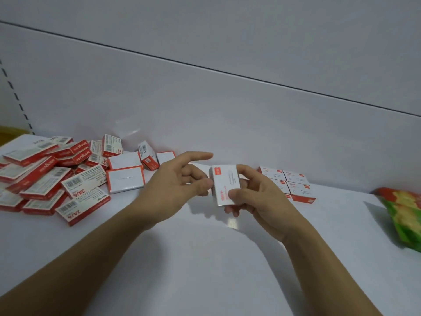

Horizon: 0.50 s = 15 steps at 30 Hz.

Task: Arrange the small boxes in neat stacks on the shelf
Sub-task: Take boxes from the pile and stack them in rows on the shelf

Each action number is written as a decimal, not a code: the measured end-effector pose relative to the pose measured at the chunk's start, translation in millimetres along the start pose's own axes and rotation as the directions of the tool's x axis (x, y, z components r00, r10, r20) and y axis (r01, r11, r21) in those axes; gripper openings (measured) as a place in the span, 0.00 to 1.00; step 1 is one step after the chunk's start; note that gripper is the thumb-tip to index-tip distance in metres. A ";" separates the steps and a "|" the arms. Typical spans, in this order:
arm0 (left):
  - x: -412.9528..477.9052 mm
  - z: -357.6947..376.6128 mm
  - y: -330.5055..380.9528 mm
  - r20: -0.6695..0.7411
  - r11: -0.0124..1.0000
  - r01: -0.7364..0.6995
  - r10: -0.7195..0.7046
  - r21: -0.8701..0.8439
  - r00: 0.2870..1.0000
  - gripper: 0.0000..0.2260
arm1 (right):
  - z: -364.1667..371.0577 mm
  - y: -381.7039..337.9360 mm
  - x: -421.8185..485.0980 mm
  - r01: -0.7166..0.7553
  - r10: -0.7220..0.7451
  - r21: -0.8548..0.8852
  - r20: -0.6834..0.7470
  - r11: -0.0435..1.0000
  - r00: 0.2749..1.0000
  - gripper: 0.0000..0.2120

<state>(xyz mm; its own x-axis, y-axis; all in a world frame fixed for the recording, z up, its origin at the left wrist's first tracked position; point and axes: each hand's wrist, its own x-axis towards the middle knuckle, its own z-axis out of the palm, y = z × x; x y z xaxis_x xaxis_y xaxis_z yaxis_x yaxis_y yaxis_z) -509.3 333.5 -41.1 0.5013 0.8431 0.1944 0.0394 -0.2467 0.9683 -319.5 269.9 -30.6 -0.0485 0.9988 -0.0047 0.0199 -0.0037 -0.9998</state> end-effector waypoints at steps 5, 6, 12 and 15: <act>-0.1 4.9 -3.4 -0.017 1.000 0.026 -0.026 -0.003 1.000 0.06 | 15.1 4.5 2.2 0.026 -0.027 -0.044 -0.040 0.999 0.999 0.21; 0.2 5.4 -3.9 -0.018 1.000 0.030 -0.030 -0.006 0.999 0.06 | 17.0 4.4 3.1 0.029 -0.032 -0.026 -0.100 0.999 0.994 0.19; -1.0 9.1 -8.3 0.065 0.996 0.032 -0.038 0.089 0.997 0.23 | 17.3 5.5 6.0 -0.025 0.061 0.159 -0.225 0.987 0.972 0.15; 0.8 7.4 -8.9 -0.022 0.992 0.000 0.003 0.126 1.000 0.21 | 15.8 4.8 5.9 -0.031 0.056 0.099 -0.261 0.995 0.964 0.15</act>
<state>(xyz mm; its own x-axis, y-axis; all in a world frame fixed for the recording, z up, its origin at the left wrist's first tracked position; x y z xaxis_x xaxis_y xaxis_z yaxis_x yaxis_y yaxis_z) -502.8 332.8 -50.7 0.4824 0.8527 0.2005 0.1482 -0.3050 0.9407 -335.4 275.0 -35.7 0.2147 0.9751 -0.0556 -0.0773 -0.0398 -0.9962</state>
